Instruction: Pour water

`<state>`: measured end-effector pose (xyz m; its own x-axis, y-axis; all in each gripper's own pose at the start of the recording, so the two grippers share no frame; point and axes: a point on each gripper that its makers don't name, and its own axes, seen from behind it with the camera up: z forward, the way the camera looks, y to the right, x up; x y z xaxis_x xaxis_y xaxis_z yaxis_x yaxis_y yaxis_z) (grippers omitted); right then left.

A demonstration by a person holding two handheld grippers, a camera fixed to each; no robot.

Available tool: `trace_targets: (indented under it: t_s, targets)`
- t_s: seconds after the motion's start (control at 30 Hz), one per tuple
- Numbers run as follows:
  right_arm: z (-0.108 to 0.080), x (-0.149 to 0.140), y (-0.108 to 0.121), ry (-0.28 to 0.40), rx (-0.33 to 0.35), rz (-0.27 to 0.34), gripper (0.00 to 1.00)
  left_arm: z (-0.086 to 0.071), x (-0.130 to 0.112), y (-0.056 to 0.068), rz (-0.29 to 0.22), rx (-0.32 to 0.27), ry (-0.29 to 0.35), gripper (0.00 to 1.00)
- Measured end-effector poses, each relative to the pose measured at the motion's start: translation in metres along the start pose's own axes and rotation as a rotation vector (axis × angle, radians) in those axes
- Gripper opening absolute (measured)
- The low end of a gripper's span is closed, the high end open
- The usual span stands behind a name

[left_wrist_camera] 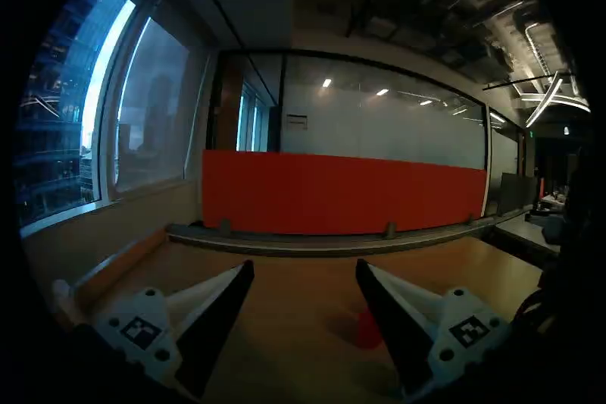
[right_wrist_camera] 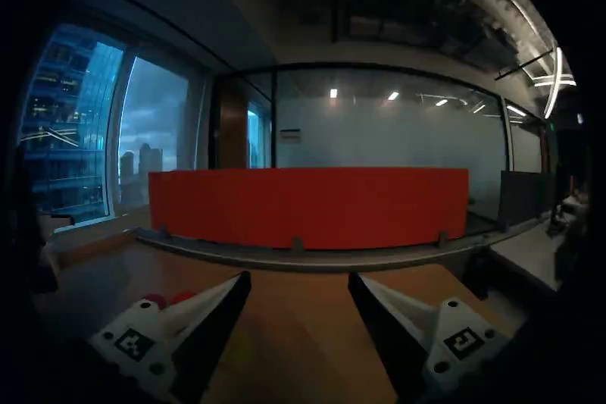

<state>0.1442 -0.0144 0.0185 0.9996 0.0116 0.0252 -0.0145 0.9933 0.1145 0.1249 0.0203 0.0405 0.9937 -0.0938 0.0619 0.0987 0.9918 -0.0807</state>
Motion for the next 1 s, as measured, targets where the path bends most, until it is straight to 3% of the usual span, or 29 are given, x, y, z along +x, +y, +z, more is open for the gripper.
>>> trace_targets:
  t_s: [0.4, 0.7, 1.0]
  targets:
    - [0.005, 0.044, -0.004, -0.003, 0.045, -0.003, 1.0, 0.006, 0.062, 0.016, -0.007, -0.063, 0.023, 1.0]
    - [0.006, 0.044, -0.007, -0.004, 0.076, -0.005, 1.0, 0.008, 0.07, 0.03, 0.015, -0.121, 0.025, 1.0]
    - [-0.002, 0.055, -0.035, 0.014, 0.226, -0.03, 0.99, 0.007, 0.071, 0.063, 0.024, -0.256, 0.029, 1.0]
